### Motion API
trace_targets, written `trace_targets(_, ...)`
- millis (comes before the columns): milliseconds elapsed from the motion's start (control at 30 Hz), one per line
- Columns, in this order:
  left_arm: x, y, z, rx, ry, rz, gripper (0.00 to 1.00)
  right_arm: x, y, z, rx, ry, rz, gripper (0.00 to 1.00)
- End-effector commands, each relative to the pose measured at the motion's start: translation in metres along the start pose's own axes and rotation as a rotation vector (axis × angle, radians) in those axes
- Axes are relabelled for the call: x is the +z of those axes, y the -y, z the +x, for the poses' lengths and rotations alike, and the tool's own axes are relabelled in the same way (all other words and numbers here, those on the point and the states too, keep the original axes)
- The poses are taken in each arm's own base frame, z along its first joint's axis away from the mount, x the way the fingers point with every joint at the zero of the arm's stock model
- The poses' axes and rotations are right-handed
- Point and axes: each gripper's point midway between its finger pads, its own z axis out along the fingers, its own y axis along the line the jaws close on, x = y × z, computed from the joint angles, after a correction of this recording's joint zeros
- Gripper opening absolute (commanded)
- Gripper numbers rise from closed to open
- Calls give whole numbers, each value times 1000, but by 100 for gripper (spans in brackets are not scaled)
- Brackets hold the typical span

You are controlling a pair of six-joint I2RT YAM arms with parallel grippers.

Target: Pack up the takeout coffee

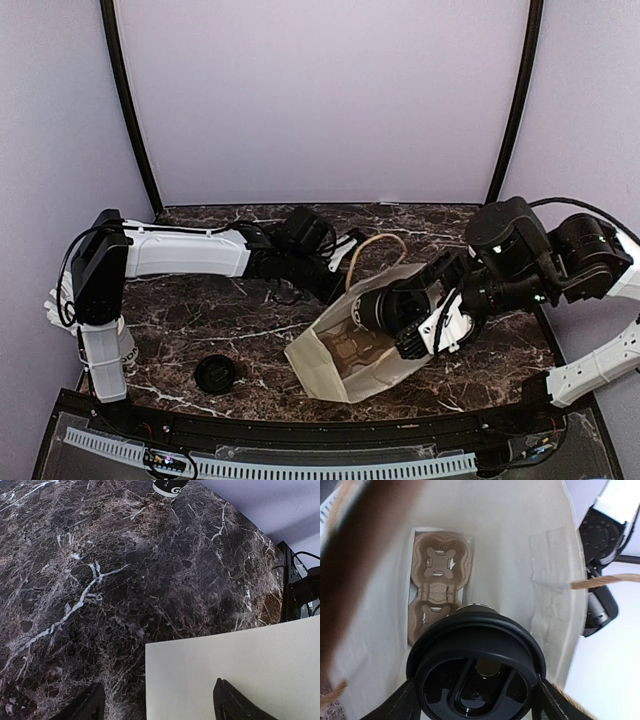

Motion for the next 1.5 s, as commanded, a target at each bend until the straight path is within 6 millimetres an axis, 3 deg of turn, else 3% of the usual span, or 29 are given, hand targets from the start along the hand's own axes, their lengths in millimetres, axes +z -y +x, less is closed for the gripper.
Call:
trace_targets(0,-5,-5,-10,-2,28,18,77,-26,33,-17,79,78,88,17)
trace_targets(100,-11,-16,-15,0,38,-26,76,-22,33,-17,97,75,87,17)
trace_targets(233,-46,-30,-32,26,84,-142,76,-12,24,-16,106,76,83,17)
trace_targets(300,-72,-38,-40,33,113,-222,77,-9,22,-16,114,77,84,17)
trace_targets(367,-117,-40,-54,42,179,-308,77,-10,25,-17,128,82,95,17)
trace_targets(400,-127,-43,-50,38,175,-339,77,-12,27,-18,136,86,101,17)
trace_targets(433,-156,-41,-59,42,229,-380,77,-13,30,-18,146,88,109,17)
trace_targets(467,-167,-40,-55,39,230,-396,77,-13,32,-19,157,90,113,17)
trace_targets(500,-199,-30,-64,44,298,-398,77,-14,34,-19,164,92,115,17)
trace_targets(533,-211,-25,-61,47,322,-390,76,-14,34,-19,169,90,115,16)
trace_targets(567,-241,-6,-69,65,403,-342,75,-13,34,-19,172,89,114,16)
trace_targets(600,-246,3,-63,81,414,-297,72,-13,34,-19,174,86,114,16)
trace_targets(633,-269,33,-65,128,473,-173,71,-12,34,-18,177,83,118,16)
trace_targets(733,-277,81,-47,182,455,64,71,-11,35,-18,180,79,123,15)
trace_targets(900,-239,131,-6,348,260,162,80,-9,35,-16,190,69,117,14)
trace_targets(1000,-224,138,0,394,222,171,80,-8,35,-17,194,69,109,13)
trace_targets(1200,-209,147,-9,464,212,208,78,-5,34,-13,205,51,104,13)
trace_targets(1467,-196,168,-19,523,199,247,61,-4,38,-4,254,36,111,13)
